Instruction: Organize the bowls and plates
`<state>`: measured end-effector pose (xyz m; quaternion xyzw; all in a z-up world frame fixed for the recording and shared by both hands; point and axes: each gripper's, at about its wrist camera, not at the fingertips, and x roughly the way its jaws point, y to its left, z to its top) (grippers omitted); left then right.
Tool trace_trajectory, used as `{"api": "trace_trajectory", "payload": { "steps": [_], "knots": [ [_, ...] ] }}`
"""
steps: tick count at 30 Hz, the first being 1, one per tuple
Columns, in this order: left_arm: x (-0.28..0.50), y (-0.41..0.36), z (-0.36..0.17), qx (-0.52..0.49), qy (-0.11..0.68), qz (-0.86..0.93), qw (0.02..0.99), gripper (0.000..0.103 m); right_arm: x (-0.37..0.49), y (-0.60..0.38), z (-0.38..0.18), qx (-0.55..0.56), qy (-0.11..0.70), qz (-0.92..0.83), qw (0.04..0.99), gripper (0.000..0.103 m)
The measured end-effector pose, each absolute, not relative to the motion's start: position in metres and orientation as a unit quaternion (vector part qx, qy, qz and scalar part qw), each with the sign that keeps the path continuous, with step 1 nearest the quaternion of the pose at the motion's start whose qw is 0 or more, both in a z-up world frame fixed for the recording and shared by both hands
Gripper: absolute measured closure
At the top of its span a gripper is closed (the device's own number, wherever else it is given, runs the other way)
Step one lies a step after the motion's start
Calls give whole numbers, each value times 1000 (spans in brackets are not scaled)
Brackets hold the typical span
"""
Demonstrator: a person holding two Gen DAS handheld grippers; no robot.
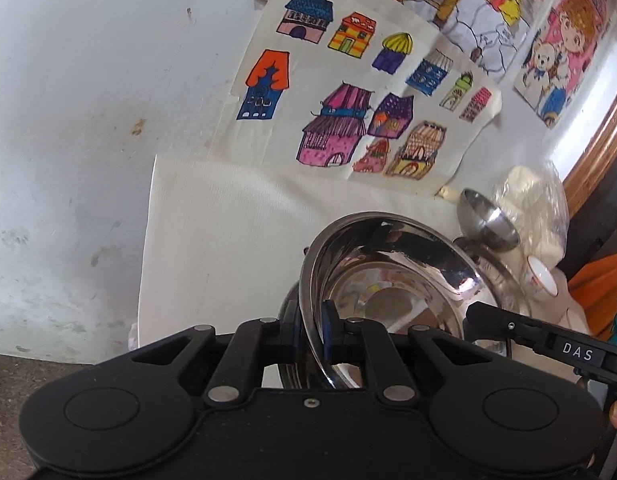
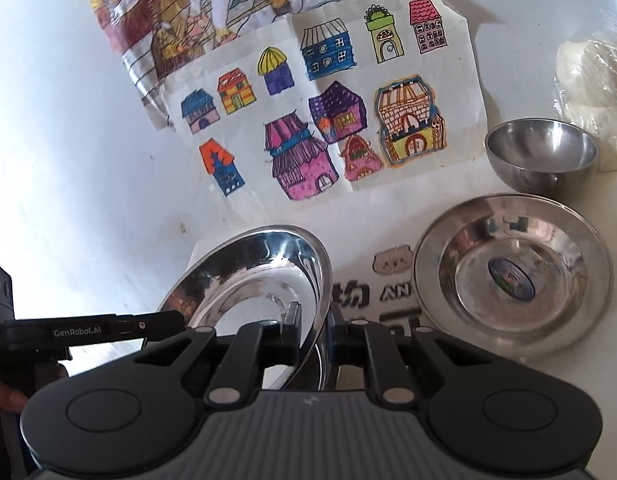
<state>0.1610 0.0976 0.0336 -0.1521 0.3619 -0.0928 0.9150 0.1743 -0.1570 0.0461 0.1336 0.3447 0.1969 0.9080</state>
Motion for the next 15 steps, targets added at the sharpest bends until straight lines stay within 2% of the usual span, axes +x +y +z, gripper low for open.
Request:
{"api": "trace_trajectory", "payload": {
  "steps": [15],
  "knots": [
    [143, 90, 34, -122, 353, -79, 924, 92, 147, -142, 43, 85, 345, 164, 920, 88]
  ]
}}
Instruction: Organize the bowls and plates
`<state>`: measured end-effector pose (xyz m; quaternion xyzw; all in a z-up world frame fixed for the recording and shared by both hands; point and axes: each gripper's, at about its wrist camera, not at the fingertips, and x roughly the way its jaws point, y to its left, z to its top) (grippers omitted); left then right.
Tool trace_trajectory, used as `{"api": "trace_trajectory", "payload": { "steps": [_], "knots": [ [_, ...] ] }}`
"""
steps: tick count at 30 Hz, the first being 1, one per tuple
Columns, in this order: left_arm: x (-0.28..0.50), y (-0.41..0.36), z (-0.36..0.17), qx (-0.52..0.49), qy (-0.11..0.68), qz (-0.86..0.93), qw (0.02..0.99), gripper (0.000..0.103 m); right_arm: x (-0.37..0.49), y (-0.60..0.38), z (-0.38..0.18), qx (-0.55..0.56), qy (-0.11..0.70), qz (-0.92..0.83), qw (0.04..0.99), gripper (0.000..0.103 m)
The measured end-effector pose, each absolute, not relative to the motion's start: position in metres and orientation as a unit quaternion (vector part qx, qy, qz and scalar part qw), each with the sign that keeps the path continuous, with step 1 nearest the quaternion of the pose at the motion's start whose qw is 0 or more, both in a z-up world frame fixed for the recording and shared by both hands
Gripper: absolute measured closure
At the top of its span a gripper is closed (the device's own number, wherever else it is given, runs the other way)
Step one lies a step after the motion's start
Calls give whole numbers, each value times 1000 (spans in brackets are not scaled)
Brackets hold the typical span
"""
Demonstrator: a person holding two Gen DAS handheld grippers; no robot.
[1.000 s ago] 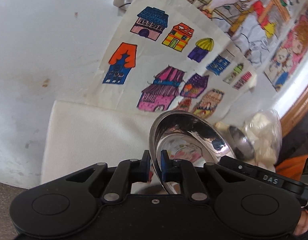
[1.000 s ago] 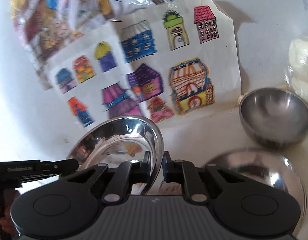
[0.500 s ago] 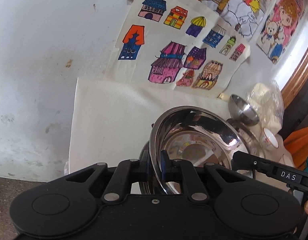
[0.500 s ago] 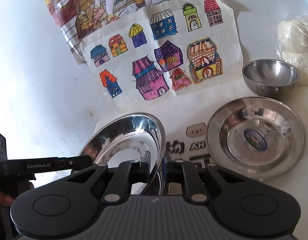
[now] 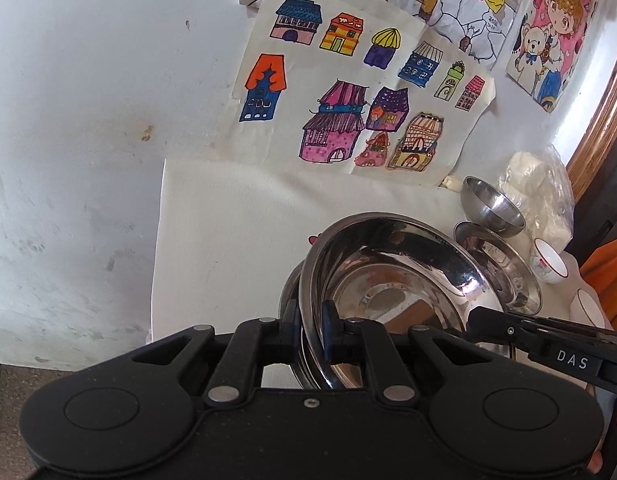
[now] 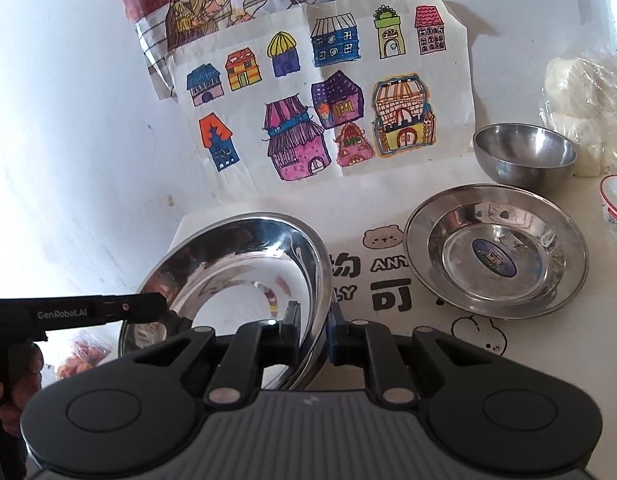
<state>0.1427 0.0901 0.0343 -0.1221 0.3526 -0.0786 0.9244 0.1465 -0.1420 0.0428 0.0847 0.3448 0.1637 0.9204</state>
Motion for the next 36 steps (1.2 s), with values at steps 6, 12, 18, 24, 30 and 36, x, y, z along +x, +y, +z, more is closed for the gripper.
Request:
{"api": "trace_trajectory", "payload": {
  "steps": [6, 12, 18, 24, 30, 36],
  "knots": [
    [143, 85, 36, -97, 352, -67, 929, 92, 145, -139, 40, 73, 348, 158, 921, 87],
    [143, 80, 36, -72, 353, -54, 931, 91, 144, -130, 39, 49, 347, 154, 924, 87],
    [143, 77, 35, -60, 354, -51, 932, 84, 143, -125, 41, 26, 348, 147, 926, 85],
    [146, 78, 34, -72, 356, -45, 931, 83, 144, -122, 41, 15, 346, 134, 929, 82],
    [146, 78, 34, -78, 355, -40, 931, 73, 144, -122, 38, 14, 348, 130, 928, 78],
    [142, 72, 46, -62, 321, 3, 945, 7, 142, -126, 38, 25, 336, 118, 934, 44]
  ]
}}
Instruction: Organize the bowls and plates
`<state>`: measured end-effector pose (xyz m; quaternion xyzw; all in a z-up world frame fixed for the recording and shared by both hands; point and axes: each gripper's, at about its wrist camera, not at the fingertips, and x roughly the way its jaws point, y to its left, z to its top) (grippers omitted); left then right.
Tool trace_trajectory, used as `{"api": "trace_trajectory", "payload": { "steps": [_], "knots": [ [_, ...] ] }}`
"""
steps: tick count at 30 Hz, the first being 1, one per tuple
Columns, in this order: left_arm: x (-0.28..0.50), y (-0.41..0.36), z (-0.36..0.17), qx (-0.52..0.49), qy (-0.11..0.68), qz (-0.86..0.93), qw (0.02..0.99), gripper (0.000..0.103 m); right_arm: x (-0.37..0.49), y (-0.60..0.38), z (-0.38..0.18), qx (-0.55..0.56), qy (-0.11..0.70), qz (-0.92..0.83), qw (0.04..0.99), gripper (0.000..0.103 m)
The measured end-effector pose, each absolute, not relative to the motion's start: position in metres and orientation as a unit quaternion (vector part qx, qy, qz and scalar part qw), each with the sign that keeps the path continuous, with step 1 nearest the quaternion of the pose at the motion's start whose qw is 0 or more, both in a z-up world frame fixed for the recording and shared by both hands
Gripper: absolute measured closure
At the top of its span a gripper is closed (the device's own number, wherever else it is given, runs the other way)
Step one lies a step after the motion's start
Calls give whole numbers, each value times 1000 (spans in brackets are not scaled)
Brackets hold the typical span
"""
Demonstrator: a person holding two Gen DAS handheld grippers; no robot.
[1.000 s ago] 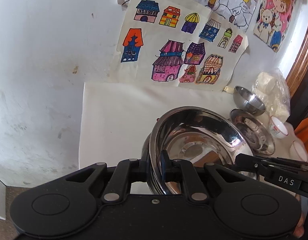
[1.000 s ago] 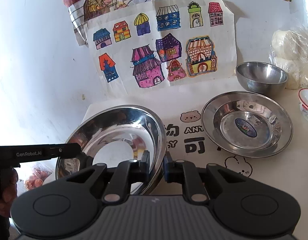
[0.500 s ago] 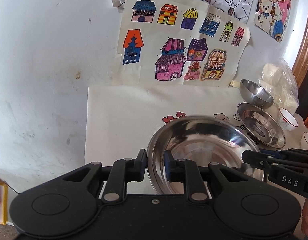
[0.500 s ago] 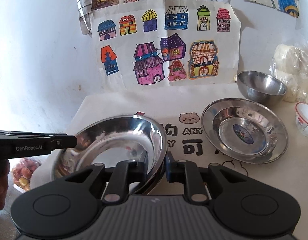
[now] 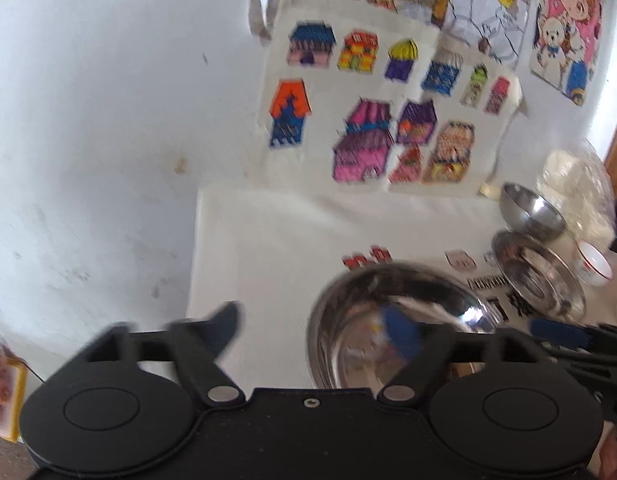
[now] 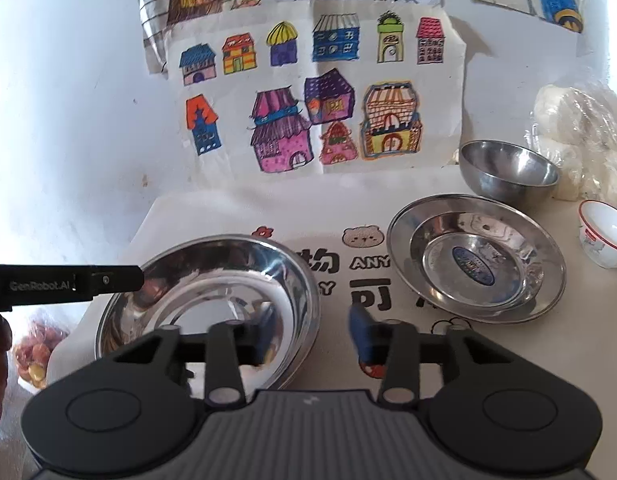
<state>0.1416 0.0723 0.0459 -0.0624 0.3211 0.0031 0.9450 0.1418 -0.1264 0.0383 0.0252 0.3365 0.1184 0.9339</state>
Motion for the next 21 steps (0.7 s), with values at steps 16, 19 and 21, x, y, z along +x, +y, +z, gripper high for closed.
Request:
{"api": "trace_trajectory", "payload": {
  "steps": [16, 19, 21],
  "knots": [
    [161, 14, 61, -27, 287, -8, 958, 1, 135, -168, 45, 60, 286, 35, 956, 0],
    [167, -1, 64, -24, 287, -19, 957, 1, 135, -185, 46, 57, 280, 4, 958, 0],
    [173, -13, 65, -28, 293, -29, 955, 1, 134, -195, 45, 50, 276, -19, 960, 0]
  ]
}}
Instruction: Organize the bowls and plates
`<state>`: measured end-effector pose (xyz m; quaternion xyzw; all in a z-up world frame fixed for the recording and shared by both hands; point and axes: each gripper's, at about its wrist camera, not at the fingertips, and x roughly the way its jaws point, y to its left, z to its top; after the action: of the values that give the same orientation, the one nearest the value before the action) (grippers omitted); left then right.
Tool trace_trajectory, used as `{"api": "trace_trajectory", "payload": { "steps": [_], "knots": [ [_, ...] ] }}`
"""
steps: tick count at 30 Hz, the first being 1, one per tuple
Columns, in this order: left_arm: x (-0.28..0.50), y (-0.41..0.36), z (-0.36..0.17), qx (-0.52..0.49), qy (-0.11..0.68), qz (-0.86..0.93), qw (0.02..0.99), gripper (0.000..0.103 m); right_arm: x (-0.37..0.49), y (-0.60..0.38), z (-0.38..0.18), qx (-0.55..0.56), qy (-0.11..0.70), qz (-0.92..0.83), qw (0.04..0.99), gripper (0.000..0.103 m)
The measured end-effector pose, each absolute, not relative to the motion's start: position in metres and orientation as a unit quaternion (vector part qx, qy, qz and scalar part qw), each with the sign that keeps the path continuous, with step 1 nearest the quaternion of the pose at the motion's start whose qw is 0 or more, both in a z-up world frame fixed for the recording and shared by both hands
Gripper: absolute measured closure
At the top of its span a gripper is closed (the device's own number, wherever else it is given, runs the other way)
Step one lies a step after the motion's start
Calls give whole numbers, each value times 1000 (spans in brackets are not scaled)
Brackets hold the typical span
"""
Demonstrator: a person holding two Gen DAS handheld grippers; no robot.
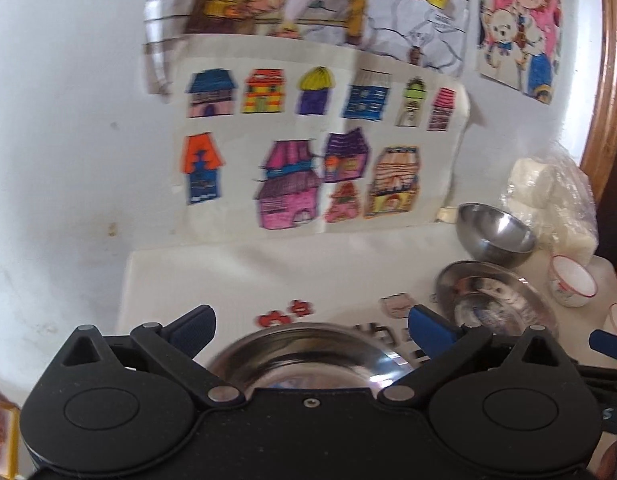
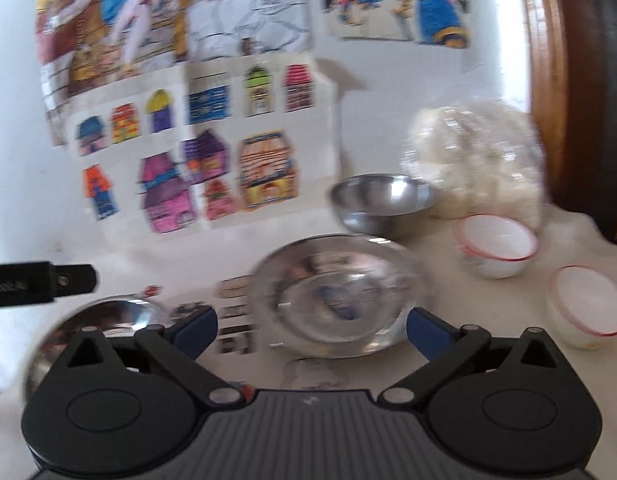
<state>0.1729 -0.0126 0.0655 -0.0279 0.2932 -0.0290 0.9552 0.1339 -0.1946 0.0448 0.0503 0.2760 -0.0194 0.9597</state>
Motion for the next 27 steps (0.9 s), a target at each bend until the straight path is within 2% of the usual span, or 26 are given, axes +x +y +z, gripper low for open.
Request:
{"api": "trace_trajectory", "payload": {
  "steps": [12, 27],
  "knots": [
    [219, -91, 55, -5, 341, -95, 935, 1, 144, -256, 26, 60, 287, -116, 949, 0],
    [272, -102, 29, 8, 385, -73, 920, 1, 165, -265, 9, 63, 313, -122, 940, 0]
  ]
}}
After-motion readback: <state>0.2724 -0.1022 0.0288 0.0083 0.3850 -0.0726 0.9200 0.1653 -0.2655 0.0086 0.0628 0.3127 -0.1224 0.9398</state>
